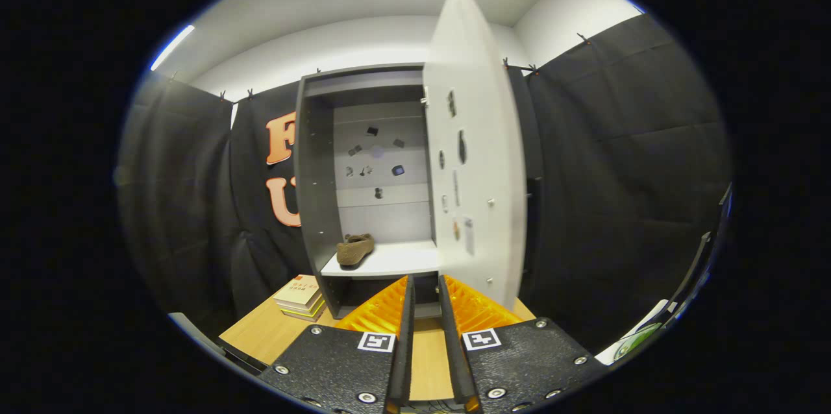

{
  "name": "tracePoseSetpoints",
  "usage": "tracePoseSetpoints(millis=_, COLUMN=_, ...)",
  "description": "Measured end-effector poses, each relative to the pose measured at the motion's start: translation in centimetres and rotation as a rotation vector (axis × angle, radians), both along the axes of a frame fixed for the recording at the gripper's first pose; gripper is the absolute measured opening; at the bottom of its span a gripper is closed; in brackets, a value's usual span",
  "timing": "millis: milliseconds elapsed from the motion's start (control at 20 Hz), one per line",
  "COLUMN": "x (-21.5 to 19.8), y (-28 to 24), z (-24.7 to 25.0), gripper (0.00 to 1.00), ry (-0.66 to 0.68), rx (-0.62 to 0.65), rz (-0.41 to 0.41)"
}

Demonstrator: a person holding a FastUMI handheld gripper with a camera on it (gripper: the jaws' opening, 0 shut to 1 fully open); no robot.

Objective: Open the shoe cabinet door, grab the shoes and put them into the shoe cabinet, then close the shoe cabinet door.

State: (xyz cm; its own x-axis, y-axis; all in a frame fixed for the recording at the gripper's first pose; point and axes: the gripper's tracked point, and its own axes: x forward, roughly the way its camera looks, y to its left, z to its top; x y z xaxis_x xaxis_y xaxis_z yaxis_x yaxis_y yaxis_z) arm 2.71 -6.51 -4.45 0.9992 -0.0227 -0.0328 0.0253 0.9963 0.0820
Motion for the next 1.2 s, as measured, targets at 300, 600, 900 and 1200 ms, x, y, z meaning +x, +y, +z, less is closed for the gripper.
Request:
tracePoseSetpoints(millis=300, x=1.4, y=8.9, z=-6.7, gripper=0.24, ry=0.067, rx=-0.004, rz=0.066)
tracePoseSetpoints(millis=600, x=3.7, y=12.8, z=-16.8, gripper=0.24, ry=0.231, rx=-0.029, rz=0.163)
tracePoseSetpoints(millis=900, x=8.1, y=13.8, z=-27.3, gripper=0.24, ry=0.392, rx=0.006, rz=0.205)
tracePoseSetpoints(millis=1200, x=12.1, y=13.3, z=-35.6, gripper=0.24, ry=0.528, rx=0.032, rz=0.237)
